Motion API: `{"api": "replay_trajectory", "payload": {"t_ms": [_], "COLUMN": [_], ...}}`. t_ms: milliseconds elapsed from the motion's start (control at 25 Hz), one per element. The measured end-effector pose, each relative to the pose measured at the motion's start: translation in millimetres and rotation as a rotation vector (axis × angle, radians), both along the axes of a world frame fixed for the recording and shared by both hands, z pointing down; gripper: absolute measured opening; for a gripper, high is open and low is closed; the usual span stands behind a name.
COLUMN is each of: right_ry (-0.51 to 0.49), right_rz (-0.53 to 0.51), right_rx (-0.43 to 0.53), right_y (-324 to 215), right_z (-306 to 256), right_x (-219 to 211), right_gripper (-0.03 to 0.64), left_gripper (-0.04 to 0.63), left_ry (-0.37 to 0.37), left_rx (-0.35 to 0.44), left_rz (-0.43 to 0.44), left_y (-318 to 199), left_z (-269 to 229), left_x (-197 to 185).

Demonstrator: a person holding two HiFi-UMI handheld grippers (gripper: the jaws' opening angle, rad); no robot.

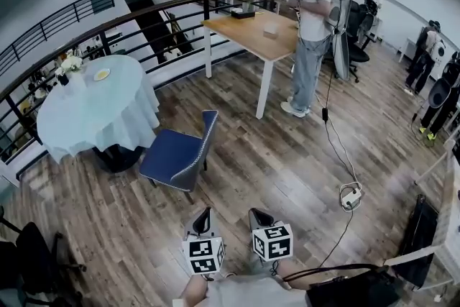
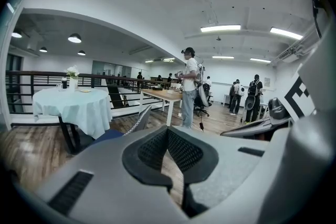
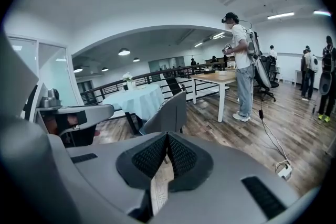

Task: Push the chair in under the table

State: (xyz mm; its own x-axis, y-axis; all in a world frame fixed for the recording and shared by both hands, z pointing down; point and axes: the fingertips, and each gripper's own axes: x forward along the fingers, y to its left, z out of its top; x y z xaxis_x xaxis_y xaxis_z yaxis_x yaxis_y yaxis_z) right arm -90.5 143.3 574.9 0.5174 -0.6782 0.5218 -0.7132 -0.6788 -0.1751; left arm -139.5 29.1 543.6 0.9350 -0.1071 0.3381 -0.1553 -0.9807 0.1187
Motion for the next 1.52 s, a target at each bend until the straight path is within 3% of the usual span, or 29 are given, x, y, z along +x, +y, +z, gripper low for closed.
{"api": "replay_trajectory", "payload": {"t_ms": [640, 1080, 1520], "right_ry": [0.013, 0.005, -0.007], "right_rz": [-0.120, -0.170, -0.258], "right_rx": [0.007, 0.000, 0.006], "right_y": [-18.7, -3.5, -12.7], "right_z": [-6.9, -9.1, 5.3], "right_x": [104.7, 191.3, 235.3], "right_gripper": [0.017, 0.017, 0.017], "left_gripper": [0.000, 0.000, 0.000], "left_ry": [-0.030, -0.041, -0.049], "left_rx": [0.002, 0.014, 0.027], "left_rz": [-0.074, -0.118, -0.205], "left_y": [6.7, 21.2, 17.1], "left_z": [2.1, -2.8, 5.7], "left_x": [94.4, 174.4, 208.6]}}
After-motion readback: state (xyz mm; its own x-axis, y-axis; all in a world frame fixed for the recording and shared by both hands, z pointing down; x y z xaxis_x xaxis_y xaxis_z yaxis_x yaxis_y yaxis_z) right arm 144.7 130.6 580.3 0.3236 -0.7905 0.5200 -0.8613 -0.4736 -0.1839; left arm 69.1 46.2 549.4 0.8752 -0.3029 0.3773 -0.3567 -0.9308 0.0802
